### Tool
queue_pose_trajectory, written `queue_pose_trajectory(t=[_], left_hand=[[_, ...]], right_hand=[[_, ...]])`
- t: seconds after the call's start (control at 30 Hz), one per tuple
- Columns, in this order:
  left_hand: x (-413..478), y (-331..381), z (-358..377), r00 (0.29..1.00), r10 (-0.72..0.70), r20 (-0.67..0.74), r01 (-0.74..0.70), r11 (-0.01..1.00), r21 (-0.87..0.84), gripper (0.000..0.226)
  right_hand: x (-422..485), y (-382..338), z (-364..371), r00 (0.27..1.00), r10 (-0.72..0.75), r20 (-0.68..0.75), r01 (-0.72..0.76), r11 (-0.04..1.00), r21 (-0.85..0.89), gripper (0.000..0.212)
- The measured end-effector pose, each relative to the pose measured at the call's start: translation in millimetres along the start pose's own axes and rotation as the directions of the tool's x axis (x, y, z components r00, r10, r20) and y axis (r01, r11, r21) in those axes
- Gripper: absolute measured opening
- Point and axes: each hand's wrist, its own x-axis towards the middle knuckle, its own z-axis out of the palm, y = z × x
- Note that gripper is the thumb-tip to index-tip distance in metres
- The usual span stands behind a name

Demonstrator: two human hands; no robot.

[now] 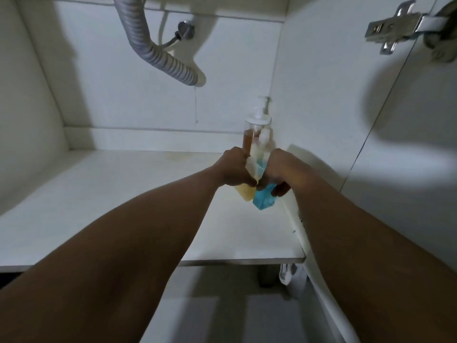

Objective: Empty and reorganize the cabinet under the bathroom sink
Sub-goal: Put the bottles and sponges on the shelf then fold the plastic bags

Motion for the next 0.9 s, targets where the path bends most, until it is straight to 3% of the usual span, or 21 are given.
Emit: queue_pose_trajectory(t=[0.1,0.2,0.37,0.43,0.6,0.7,0.77,0.9], left_hand=[[18,-6,26,0.999,0.008,0.045,-0.010,0.999,0.031,0.063],[33,-15,42,0.997,0.002,0.075,-0.004,1.000,0.030,0.057],[50,-21,50,0.997,0.018,0.077,-0.015,0.999,-0.037,0.080],[48,-17,54,0.998,0.025,0.057,-0.019,0.996,-0.092,0.078],[36,-28,65,0.995,-0.091,-0.050,0.071,0.947,-0.313,0.097],[28,-39,73,0.975,-0.194,-0.107,0.143,0.921,-0.363,0.077],[23,-42,77,0.971,-0.237,-0.042,0.197,0.884,-0.425,0.062],[18,-41,82,0.972,-0.225,0.069,0.229,0.842,-0.488,0.059]], right_hand=[[15,13,15,0.994,0.101,0.030,-0.101,0.995,0.013,0.044],[30,22,23,0.996,0.089,0.011,-0.089,0.996,-0.010,0.048],[40,24,23,0.995,0.090,-0.037,-0.092,0.994,-0.053,0.052],[39,23,24,0.994,0.073,-0.086,-0.080,0.993,-0.082,0.056],[28,19,17,0.988,-0.046,-0.145,0.009,0.969,-0.245,0.065],[27,14,7,0.976,-0.071,-0.208,0.012,0.962,-0.273,0.044],[28,12,4,0.957,-0.073,-0.280,-0.005,0.964,-0.267,0.026],[31,15,7,0.946,-0.074,-0.315,0.002,0.975,-0.224,0.023]])
